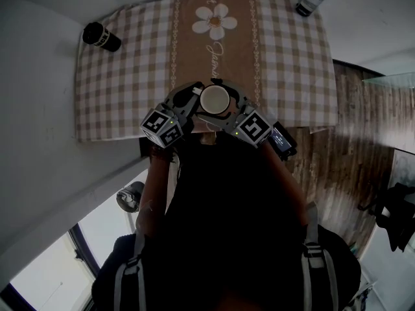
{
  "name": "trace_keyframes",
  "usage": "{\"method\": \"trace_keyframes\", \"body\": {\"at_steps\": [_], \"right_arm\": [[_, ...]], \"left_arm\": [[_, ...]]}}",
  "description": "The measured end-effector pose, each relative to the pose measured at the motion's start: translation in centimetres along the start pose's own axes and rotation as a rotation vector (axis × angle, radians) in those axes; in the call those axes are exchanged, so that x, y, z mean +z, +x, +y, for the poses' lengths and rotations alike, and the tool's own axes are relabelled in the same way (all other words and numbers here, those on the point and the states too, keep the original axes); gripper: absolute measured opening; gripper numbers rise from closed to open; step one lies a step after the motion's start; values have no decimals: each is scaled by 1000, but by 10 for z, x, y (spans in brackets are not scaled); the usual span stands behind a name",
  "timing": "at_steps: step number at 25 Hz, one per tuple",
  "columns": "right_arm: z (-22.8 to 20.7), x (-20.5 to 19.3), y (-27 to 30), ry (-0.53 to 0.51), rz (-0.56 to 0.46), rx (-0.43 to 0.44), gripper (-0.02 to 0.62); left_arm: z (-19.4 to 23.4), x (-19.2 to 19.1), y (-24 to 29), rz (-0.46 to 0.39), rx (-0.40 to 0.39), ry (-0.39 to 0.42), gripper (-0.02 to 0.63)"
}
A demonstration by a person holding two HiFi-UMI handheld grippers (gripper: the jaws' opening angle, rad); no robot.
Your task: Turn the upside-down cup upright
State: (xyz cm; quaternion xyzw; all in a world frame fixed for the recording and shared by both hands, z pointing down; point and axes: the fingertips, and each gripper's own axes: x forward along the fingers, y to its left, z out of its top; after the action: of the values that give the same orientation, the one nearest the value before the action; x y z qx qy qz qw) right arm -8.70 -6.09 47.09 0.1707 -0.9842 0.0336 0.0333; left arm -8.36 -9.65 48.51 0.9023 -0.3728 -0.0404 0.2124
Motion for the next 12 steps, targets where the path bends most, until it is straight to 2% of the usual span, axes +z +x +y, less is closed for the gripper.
{"method": "trace_keyframes", "body": {"at_steps": [4,9,12], "right_arm": [[0,4,-3,81,-32,32,414],[5,3,1,63,-22,50,414],[-3,2,1,58,-11,7,414]], "left_arm": [[-4,1,-3,8,-39,95,41],[-2,-1,-11,32,-53,173,87],[3,-9,-23,60,-43,197,107]]}}
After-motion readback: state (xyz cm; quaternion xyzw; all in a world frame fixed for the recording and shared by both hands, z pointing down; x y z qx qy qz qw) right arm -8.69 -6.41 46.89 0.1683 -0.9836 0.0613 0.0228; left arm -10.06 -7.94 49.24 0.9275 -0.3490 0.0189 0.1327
